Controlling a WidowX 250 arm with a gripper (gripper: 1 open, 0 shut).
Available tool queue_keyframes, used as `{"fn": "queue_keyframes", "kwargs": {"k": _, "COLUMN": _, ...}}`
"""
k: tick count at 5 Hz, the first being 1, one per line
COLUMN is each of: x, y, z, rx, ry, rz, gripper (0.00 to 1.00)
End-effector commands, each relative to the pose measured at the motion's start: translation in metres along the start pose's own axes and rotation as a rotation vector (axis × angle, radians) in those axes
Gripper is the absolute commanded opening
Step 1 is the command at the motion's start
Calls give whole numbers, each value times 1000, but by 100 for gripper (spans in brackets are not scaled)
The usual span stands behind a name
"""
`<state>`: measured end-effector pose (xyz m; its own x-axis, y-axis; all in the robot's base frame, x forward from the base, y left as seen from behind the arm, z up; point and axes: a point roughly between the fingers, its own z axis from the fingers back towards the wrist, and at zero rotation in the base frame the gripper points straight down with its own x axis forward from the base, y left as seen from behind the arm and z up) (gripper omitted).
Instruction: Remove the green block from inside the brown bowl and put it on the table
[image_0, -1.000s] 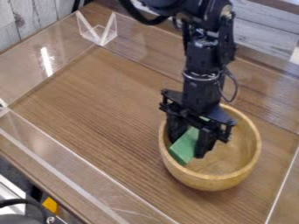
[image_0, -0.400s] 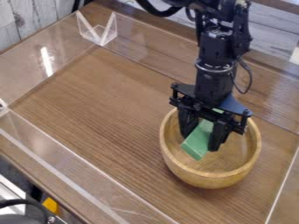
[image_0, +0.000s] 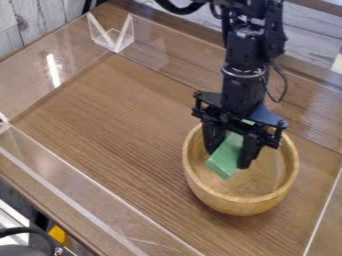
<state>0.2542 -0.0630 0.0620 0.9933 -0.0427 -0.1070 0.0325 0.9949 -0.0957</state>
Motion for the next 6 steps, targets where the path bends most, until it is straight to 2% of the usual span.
{"fn": "queue_keyframes", "kwargs": {"k": 1, "x": 15, "y": 4, "z": 9, "rx": -6, "ry": -62, "rz": -3, "gripper": 0}}
{"fn": "queue_keyframes", "kwargs": {"k": 3, "x": 19, "y": 24, "z": 31, "rx": -9, "ry": -76, "rz": 16, "gripper": 0}}
{"fn": "queue_keyframes", "kwargs": {"k": 5, "x": -7, "y": 22, "z": 42, "rx": -7, "ry": -105, "rz": 176, "gripper": 0}}
{"fn": "queue_keyframes", "kwargs": {"k": 6, "x": -19, "y": 34, "z": 40, "rx": 6, "ry": -105, "rz": 214, "gripper": 0}}
